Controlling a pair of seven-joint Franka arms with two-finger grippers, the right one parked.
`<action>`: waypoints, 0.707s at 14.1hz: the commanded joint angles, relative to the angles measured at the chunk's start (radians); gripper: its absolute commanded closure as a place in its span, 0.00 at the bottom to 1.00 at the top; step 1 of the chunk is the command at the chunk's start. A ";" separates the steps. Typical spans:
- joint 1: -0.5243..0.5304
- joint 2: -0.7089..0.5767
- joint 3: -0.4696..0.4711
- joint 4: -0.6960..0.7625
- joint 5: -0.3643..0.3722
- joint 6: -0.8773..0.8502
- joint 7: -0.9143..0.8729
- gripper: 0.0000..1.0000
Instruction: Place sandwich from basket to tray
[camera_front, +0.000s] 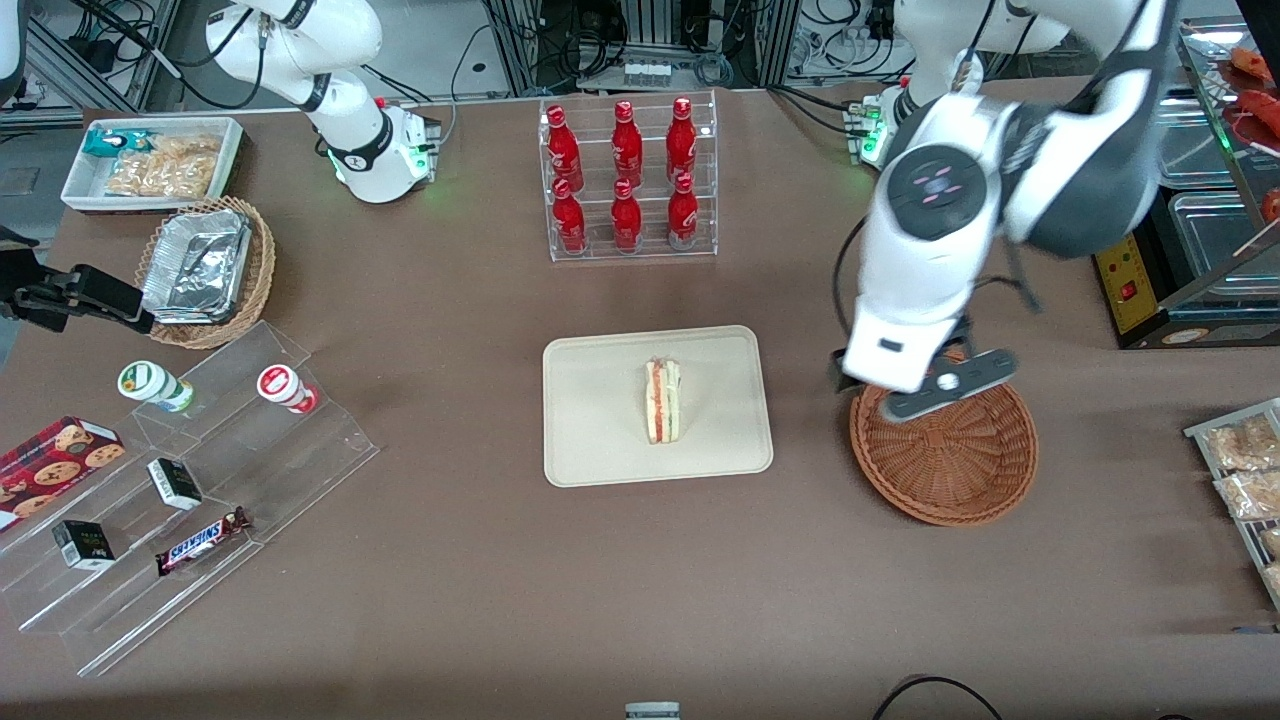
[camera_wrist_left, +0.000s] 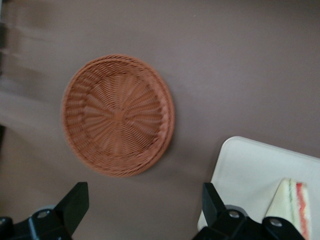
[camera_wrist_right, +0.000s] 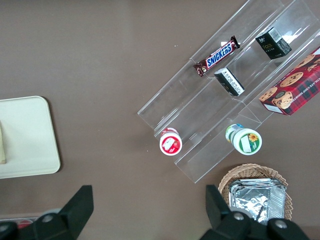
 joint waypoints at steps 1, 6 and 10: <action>0.128 -0.114 -0.007 -0.051 -0.111 -0.082 0.256 0.00; 0.243 -0.249 0.004 -0.051 -0.153 -0.210 0.490 0.00; 0.252 -0.286 0.060 -0.041 -0.243 -0.271 0.611 0.00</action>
